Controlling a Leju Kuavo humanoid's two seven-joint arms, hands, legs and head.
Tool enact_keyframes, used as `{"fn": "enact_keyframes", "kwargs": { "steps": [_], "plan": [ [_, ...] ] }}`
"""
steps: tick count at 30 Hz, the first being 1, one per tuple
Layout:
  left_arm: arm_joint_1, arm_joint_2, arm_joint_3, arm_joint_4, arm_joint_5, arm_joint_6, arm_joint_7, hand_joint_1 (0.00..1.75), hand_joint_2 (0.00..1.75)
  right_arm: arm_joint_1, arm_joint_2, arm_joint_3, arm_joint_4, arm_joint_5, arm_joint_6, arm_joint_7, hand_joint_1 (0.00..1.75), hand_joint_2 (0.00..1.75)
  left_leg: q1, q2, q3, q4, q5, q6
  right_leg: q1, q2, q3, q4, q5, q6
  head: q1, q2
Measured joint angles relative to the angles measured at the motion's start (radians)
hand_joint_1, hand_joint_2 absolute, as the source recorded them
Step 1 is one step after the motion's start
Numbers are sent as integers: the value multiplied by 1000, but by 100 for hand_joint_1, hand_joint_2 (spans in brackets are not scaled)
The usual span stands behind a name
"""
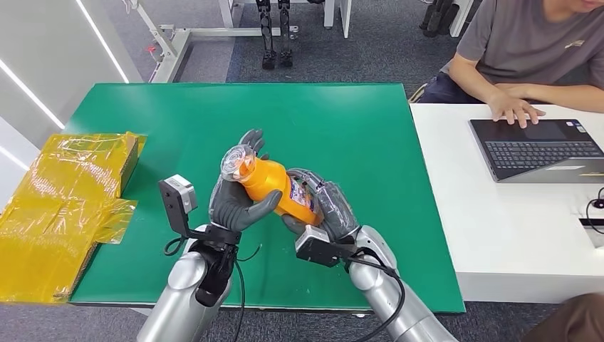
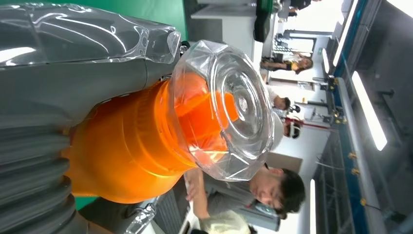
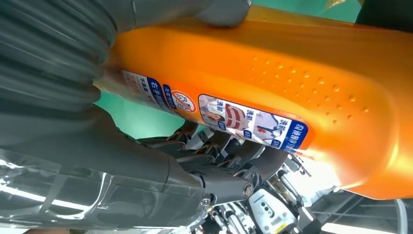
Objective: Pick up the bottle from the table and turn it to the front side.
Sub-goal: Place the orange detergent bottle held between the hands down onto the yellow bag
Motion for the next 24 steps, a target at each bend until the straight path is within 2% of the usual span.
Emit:
{"fn": "enact_keyframes", "kwargs": {
  "steps": [5,6,9,10,24],
  "plan": [
    [-24,0,-3,22,-45,32,8,0,175,1,1,17,7,13,18,-3,175,175,0,0,0,0,0,0,0,0,0,0,0,0,0,0],
    [-27,0,-4,24,-50,34,9,21,175,1,1,18,7,13,19,-4,175,175,0,0,0,0,0,0,0,0,0,0,0,0,0,0],
    [-34,-3,-6,31,-66,46,16,151,175,1,1,19,8,9,20,-8,175,175,0,0,0,0,0,0,0,0,0,0,0,0,0,0],
    [-35,-5,-6,35,-70,52,19,173,175,2,1,19,8,6,21,-9,175,175,0,0,0,0,0,0,0,0,0,0,0,0,0,0],
    [-51,-9,-6,78,-63,106,-12,175,175,-9,1,24,16,-29,27,-22,175,175,0,0,0,0,0,0,0,0,0,0,0,0,0,0]
  ]
}}
